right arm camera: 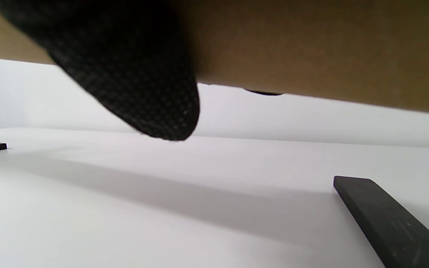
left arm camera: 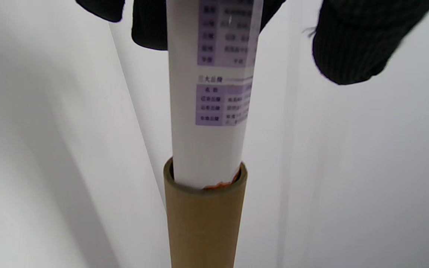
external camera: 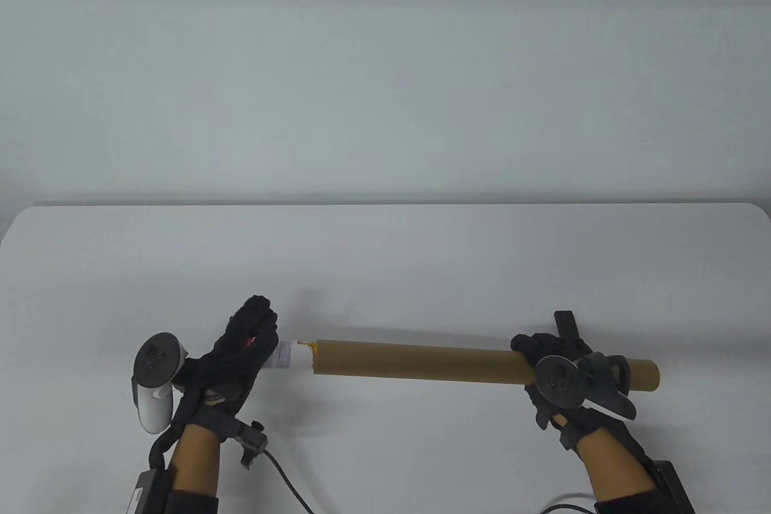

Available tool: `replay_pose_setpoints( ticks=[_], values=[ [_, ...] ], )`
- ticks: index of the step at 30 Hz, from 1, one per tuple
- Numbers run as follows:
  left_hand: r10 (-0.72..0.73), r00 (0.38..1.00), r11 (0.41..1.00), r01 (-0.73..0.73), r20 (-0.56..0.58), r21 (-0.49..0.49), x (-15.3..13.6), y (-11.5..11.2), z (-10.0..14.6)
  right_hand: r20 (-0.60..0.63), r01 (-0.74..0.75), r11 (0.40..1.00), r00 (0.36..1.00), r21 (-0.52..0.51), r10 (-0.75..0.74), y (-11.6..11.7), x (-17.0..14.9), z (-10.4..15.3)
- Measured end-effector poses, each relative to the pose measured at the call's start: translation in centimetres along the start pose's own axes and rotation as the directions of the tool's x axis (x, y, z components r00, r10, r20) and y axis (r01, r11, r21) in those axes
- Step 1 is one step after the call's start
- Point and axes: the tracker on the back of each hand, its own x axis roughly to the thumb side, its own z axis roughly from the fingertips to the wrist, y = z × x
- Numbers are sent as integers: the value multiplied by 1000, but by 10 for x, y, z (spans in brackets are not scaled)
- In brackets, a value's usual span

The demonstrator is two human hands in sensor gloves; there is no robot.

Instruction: Roll up map and store in mailing tube

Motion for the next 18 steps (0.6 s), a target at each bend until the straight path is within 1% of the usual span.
replay_pose_setpoints(
  ticks=[4, 7, 9, 15, 18],
  values=[
    [-17, 1000, 1000, 17, -3, -21, 1, -12, -2, 16, -4, 1000, 1000, -11, 4, -1, 3, 0],
    [-51, 999, 999, 51, 3, -9, 2, -19, -3, 30, -8, 1000, 1000, -19, 8, -2, 7, 0],
    [-62, 998, 997, 61, -7, -47, 2, -26, -4, 42, -18, 999, 999, -26, 19, -4, 11, 1],
    [-48, 999, 994, 48, 3, -99, 5, -43, -7, 89, -27, 998, 996, -54, 32, -9, 23, 1],
    [-26, 1000, 989, 28, 13, -144, 9, -52, -8, 131, -36, 997, 990, -72, 45, -12, 37, 1]
  ],
)
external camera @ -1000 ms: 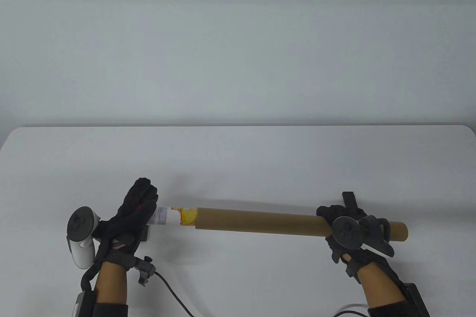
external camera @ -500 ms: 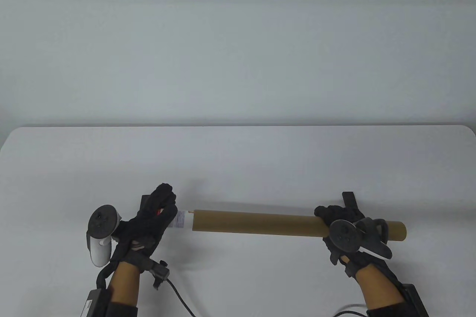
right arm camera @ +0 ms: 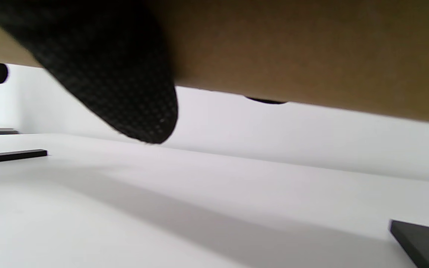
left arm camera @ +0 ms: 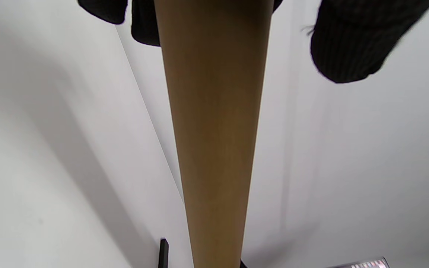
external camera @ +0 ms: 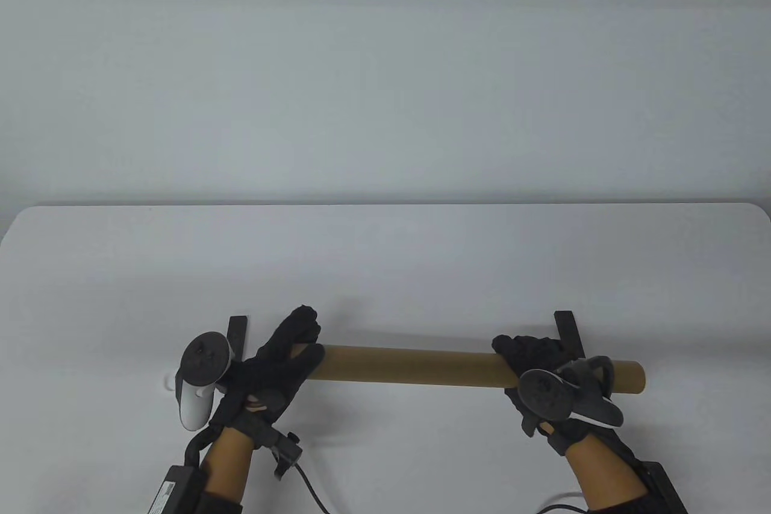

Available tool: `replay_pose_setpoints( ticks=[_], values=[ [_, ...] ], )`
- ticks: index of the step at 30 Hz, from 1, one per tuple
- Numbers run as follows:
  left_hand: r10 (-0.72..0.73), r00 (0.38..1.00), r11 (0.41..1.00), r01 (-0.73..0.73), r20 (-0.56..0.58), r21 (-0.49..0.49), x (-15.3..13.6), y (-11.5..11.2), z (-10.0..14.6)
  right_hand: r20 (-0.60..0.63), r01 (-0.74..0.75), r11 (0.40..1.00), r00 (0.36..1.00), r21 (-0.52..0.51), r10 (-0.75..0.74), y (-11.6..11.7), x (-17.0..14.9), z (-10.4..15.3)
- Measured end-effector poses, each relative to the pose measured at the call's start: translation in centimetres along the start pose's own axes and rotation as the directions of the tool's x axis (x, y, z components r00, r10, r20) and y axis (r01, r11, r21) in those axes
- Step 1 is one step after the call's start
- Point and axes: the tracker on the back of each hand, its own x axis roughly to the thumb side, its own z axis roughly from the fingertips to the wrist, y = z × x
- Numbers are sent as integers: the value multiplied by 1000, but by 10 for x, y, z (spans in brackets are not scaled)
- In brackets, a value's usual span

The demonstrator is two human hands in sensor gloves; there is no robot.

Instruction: Roll up map and store in mailing tube

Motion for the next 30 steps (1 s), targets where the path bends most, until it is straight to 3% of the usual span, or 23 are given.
replay_pose_setpoints(
  ticks=[2, 5, 11, 16, 19, 22, 26, 30],
  values=[
    [38, 999, 997, -39, 18, 69, 0, 0, 0, 0, -24, 1000, 1000, -2, 24, 0, 0, 1],
    [31, 1000, 1000, -31, 2, 0, -1, 0, 0, -2, 4, 1000, 1000, 10, -4, 3, -2, 1],
    [-41, 999, 998, 40, 12, 47, 4, 6, -1, -24, 32, 999, 999, 11, -32, 1, -8, 0],
    [-91, 996, 973, 94, -23, 211, 20, 38, 7, -76, 70, 998, 995, 3, -70, 0, -19, 2],
    [-220, 967, 932, 247, -126, 266, 26, 61, 14, -108, 106, 994, 989, -3, -105, 1, -26, 4],
    [-365, 889, 861, 435, -276, 264, 26, 83, 18, -123, 123, 992, 985, -7, -123, 1, -29, 4],
    [-532, 673, 691, 696, -515, 195, 12, 115, 27, -126, 124, 992, 984, -5, -123, -1, -31, 5],
    [-524, 510, 646, 760, -682, 72, -19, 137, 36, -129, 134, 991, 983, 0, -133, -1, -31, 4]
  ],
)
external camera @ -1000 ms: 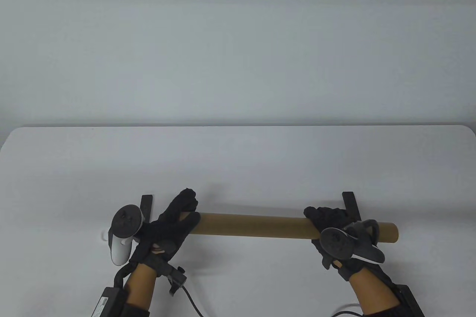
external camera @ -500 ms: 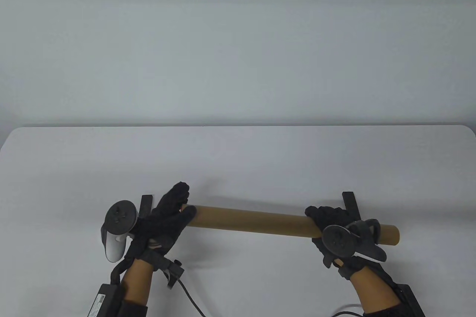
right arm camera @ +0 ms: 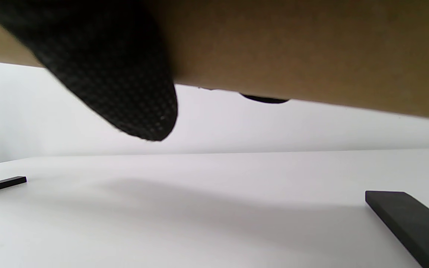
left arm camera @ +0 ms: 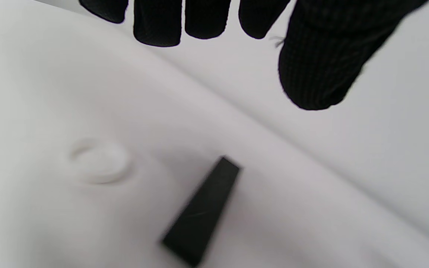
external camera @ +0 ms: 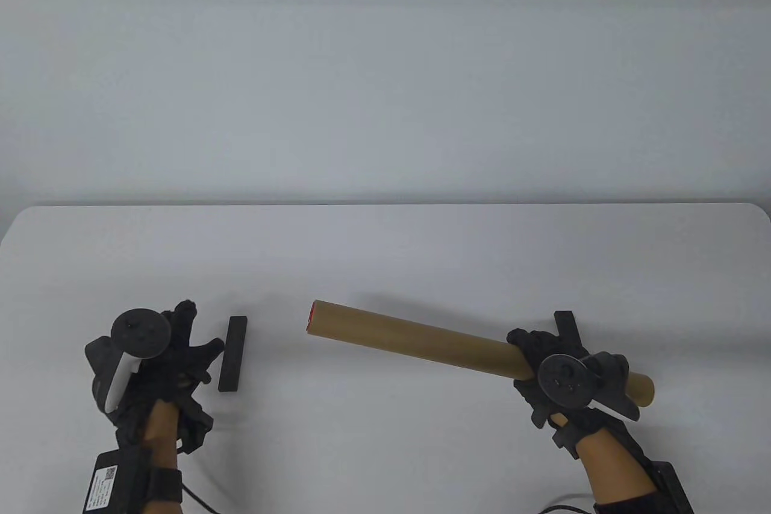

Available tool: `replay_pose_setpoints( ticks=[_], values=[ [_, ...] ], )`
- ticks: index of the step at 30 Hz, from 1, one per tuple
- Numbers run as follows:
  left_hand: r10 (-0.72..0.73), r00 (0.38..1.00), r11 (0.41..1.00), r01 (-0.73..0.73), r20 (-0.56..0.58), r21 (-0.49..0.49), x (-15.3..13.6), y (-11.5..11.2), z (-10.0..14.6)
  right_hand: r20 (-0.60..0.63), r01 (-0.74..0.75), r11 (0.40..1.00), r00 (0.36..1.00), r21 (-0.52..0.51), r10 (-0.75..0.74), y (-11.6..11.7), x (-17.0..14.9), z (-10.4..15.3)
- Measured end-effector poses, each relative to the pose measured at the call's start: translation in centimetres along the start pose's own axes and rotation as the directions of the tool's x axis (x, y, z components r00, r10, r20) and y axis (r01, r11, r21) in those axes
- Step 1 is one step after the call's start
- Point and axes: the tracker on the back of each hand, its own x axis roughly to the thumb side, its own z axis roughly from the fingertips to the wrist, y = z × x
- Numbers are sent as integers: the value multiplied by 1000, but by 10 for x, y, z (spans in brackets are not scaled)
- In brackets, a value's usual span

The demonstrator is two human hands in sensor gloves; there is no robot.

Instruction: Roll up map and store in mailing tube

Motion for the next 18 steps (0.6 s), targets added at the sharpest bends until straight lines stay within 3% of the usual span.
replay_pose_setpoints(
  ticks=[4, 9, 18],
  values=[
    [-73, 987, 996, 63, -145, -68, -31, -19, -14, 5, -9, 1000, 1000, 3, 9, -1, 1, 0],
    [-158, 958, 979, 120, -240, -166, -53, -38, -25, 8, -7, 1000, 1000, 3, 7, 0, 1, 0],
    [-298, 920, 947, 249, -256, -204, -37, -49, -39, 17, -16, 1000, 1000, 18, 15, 0, 2, 0]
  ],
)
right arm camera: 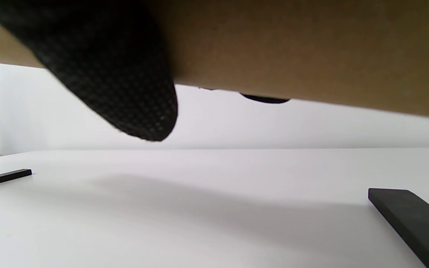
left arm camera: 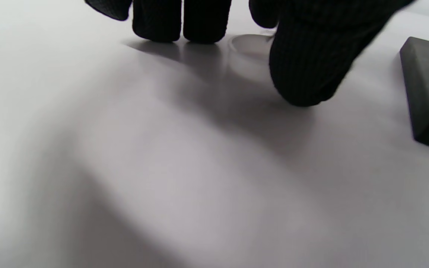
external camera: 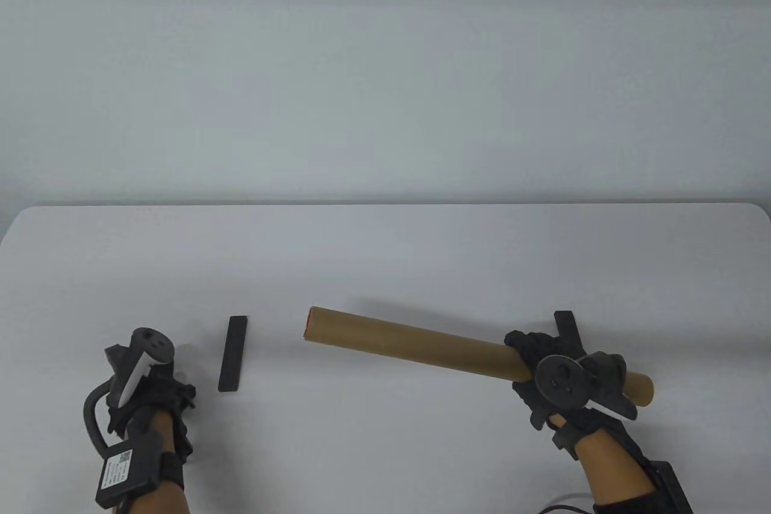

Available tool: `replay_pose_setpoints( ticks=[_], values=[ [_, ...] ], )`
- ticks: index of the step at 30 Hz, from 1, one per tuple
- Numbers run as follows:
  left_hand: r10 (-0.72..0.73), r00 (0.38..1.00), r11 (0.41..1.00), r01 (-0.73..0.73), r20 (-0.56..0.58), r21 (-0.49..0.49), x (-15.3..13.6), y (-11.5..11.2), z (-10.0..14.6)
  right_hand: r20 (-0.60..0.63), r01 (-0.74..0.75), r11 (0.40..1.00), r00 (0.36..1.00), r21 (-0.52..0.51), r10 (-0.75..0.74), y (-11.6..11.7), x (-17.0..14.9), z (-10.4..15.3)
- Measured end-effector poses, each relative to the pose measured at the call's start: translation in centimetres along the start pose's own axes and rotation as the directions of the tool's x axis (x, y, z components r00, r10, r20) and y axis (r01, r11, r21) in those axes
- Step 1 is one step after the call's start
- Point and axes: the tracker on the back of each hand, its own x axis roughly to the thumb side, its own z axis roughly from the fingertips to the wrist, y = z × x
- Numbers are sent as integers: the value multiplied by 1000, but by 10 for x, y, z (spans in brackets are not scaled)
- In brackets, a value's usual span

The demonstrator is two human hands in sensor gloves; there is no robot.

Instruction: Roll up map and store in mailing tube

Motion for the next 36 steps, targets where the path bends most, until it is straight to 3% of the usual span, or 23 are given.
replay_pose_setpoints(
  ticks=[5, 12, 15, 19, 21, 24, 27, 29, 32, 36],
  values=[
    [-45, 999, 999, 45, -18, -1, 7, 1, -2, 1, -4, 1000, 1000, 0, 4, 0, 1, 0],
    [4, 1000, 1000, -4, 4, 31, 5, 5, 5, -1, -9, 1000, 1000, 10, 9, 1, 1, 0],
    [71, 996, 995, -75, 58, 67, 10, 21, 18, -4, -8, 1000, 1000, 12, 8, 1, 1, 0],
    [171, 949, 971, -208, 266, 118, 35, 52, 53, -7, -9, 1000, 1000, 15, 9, 1, 1, 0],
    [281, 875, 939, -336, 393, 76, 49, 61, 71, -6, -9, 1000, 1000, 17, 9, 1, 1, 0],
    [477, 662, 849, -516, 579, -109, 71, 62, 98, -4, -14, 1000, 1000, 16, 14, 1, 1, 0],
    [631, 466, 747, -580, 620, -324, 87, 51, 111, -2, -11, 1000, 1000, 14, 11, 1, 1, 0],
    [691, 371, 696, -571, 620, -435, 96, 41, 115, 1, -7, 1000, 1000, 13, 7, 1, 2, -1],
    [725, 323, 670, -536, 608, -513, 103, 30, 116, 6, -12, 1000, 1000, 14, 12, 1, 3, -1],
    [755, 301, 639, -541, 583, -547, 105, 21, 110, 12, -22, 1000, 1000, 14, 22, 1, 4, -1]
  ],
)
